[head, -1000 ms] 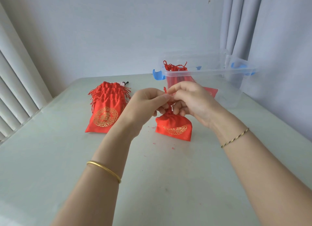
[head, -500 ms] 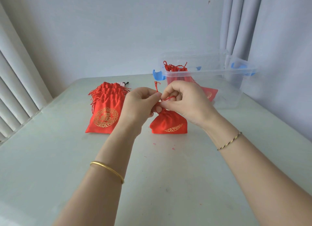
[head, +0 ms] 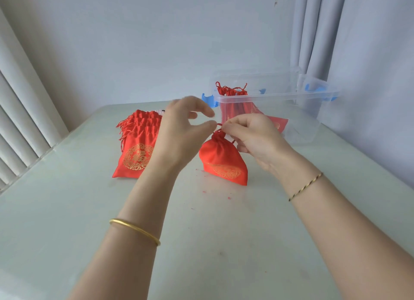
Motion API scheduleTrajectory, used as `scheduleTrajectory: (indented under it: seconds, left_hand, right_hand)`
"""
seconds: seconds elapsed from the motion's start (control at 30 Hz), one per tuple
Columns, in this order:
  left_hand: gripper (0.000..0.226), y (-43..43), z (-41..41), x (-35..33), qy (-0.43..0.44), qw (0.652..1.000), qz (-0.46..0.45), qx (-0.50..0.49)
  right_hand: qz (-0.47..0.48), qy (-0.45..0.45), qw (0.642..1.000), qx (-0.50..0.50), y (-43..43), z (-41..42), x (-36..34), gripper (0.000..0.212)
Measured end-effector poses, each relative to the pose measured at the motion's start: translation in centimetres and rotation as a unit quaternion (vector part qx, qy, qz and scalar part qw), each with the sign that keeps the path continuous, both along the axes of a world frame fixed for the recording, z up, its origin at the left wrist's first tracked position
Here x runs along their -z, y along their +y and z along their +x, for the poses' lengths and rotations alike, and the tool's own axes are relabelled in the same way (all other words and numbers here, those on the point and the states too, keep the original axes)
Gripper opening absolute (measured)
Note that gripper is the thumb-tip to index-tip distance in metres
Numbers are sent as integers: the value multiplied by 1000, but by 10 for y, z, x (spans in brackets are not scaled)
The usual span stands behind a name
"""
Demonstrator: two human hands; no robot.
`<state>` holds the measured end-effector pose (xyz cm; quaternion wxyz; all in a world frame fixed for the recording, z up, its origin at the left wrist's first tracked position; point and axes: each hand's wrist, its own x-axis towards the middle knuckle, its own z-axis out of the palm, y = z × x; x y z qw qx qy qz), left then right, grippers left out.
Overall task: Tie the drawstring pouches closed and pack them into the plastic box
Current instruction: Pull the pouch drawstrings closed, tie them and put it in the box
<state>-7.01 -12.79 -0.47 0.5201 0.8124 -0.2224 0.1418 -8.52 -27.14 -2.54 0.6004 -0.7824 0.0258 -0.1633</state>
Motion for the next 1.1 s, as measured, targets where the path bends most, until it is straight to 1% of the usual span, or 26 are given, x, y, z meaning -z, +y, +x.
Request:
scheduleTrajectory:
  seconds: [0.1, 0.23, 0.37, 0.57, 0.63, 0.67, 0.73, 0.77, 0.8, 0.87, 0.93, 1.0, 1.07, 1.1]
  left_hand:
    - [14, -7, -2, 4, -61, 995, 80, -17]
    - [12, -7, 0, 6, -62, 993, 92, -40]
    - [12, -5, 3, 7, -61, 992, 104, -29]
    - [7, -9, 6, 11, -113, 984, 125, -53]
    - [7, -10, 8, 14, -134, 980, 128, -73]
    - [7, -10, 9, 15, -141, 978, 127, -84]
    - [9, -8, 11, 16, -142, 977, 118, -105]
    - [9, -6, 13, 16, -142, 976, 116, -113]
    - [9, -4, 14, 16, -145, 975, 120, -118]
    - [10, -3, 15, 18, -158, 971, 136, -120]
    - [10, -4, 14, 21, -164, 967, 151, -120]
    - [9, -7, 13, 24, -149, 970, 155, -108]
    - [10, -7, 13, 24, -114, 981, 133, -81]
    - [11, -6, 14, 23, -96, 986, 117, -67]
  right_hand:
    - [119, 43, 991, -38, -1, -1, -3, 21]
    - [203, 67, 973, -88, -3, -1, -4, 21]
    - [227, 66, 962, -138, -4, -1, -2, 18]
    - [242, 62, 957, -147, -7, 0, 2, 14]
    - [221, 57, 966, -121, -7, 2, 3, 14]
    - [179, 47, 978, -92, -9, 2, 3, 12]
    - [51, 10, 998, -18, -14, 2, 4, 13]
    - [0, -13, 1000, 10, -18, 3, 4, 16]
    - [-24, -33, 999, 26, -21, 3, 3, 19]
    - [-28, -54, 997, 39, -26, 3, 3, 23]
    - [-29, -51, 997, 47, -28, 4, 5, 25]
    - [-50, -39, 996, 61, -27, 4, 8, 25]
    - [-71, -14, 996, 52, -28, 0, 4, 19]
    - [-71, 7, 997, 31, -28, -4, 0, 11]
